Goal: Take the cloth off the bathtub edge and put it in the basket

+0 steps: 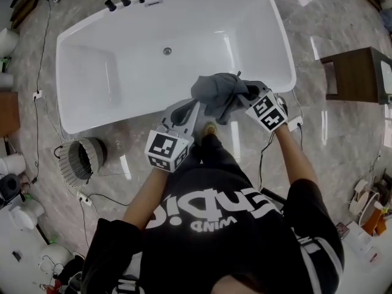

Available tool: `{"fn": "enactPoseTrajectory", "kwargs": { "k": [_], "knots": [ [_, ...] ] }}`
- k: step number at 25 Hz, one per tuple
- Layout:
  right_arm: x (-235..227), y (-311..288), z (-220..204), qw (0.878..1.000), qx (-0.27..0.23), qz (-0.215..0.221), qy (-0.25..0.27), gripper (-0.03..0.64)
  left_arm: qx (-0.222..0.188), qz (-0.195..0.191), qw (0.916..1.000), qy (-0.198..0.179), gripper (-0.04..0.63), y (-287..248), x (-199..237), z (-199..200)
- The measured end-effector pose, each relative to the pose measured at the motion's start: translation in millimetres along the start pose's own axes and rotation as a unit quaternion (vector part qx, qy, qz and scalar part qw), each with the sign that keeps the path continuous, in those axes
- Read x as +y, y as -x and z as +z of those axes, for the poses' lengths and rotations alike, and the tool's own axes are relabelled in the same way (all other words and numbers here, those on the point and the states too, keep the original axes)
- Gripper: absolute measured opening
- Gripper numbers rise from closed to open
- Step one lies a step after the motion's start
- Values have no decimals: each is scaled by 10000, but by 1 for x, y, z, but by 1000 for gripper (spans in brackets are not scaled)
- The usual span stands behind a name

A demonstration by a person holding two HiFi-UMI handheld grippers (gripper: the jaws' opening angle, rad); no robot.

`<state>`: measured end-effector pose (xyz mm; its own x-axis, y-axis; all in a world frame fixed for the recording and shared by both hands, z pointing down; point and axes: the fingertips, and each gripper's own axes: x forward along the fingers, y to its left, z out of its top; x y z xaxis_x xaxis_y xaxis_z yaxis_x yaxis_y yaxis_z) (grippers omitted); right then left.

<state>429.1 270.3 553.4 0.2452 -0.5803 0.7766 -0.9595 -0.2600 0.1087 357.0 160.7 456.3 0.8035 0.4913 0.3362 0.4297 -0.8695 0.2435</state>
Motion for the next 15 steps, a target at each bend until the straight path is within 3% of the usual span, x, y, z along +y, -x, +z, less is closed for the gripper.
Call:
{"fn": "enactPoseTrajectory", "kwargs": {
  "k": [3, 8, 15],
  "knots": [
    [-11, 47, 44, 9971, -581, -377, -317, 55, -162, 6, 9998, -93, 12, 15, -7, 17],
    [-34, 124, 112, 9818, -1591, -896, -522, 54, -484, 93, 9985, -218, 12, 37, -13, 49],
    [-34, 169, 171, 9664, -2419, -791, -373, 54, -769, 418, 9957, -300, 12, 58, -16, 65]
  ]
}}
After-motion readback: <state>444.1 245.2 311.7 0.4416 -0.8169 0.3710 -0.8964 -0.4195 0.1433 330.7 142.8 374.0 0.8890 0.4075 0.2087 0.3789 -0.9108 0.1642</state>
